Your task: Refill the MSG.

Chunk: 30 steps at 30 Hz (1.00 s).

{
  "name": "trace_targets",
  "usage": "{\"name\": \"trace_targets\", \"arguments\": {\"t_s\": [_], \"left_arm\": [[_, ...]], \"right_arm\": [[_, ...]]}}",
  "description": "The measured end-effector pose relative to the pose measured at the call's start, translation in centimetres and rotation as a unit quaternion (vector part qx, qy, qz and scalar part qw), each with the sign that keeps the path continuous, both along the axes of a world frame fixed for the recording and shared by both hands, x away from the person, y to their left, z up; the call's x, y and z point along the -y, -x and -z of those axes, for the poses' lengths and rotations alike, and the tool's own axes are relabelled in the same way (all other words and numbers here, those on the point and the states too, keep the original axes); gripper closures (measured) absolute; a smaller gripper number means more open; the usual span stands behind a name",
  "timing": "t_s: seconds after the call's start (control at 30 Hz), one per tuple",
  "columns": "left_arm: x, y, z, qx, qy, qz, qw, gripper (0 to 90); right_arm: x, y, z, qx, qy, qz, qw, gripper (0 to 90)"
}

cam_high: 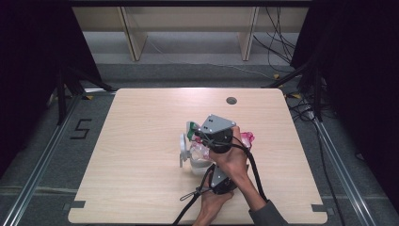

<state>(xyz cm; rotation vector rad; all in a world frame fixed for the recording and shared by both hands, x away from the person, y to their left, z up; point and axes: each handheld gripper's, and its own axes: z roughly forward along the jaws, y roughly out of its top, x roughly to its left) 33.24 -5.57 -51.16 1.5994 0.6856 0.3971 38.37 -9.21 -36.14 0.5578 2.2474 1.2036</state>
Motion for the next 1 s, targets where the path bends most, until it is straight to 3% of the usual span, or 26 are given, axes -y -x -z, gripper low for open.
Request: {"name": "trace_targets", "arguments": {"t_s": [0.13,0.23,0.33,0.83,0.93,1.0], "left_arm": [[0.09,-0.06,-0.21,0.010,0.003,0.009,0.9999,75.2],[0.08,0.05,-0.19,0.006,0.003,-0.001,1.0000,75.1],[0.08,0.08,-0.11,0.003,-0.004,0.010,0.9999,75.1],[0.30,0.16,-0.07,0.006,0.005,-0.002,1.0000,75.1],[0.20,0.12,-0.15,0.007,0.006,0.005,0.9999,75.2],[0.49,0.16,-0.28,-0.001,0.037,-0.003,0.9993,75.2]], "right_arm": [[-0.16,0.46,-0.35,0.003,0.002,0.000,1.0000,90.0],[-0.14,0.22,-0.30,0.008,0.008,-0.003,0.9999,90.0],[-0.17,0.06,-0.08,0.003,0.018,-0.008,0.9998,90.0],[-0.19,0.05,-0.09,-0.001,0.019,-0.006,0.9998,90.0],[-0.23,0.09,-0.14,0.002,0.019,-0.008,0.9998,90.0],[-0.32,0.30,-0.31,0.003,0.023,-0.010,0.9997,90.0]]}}
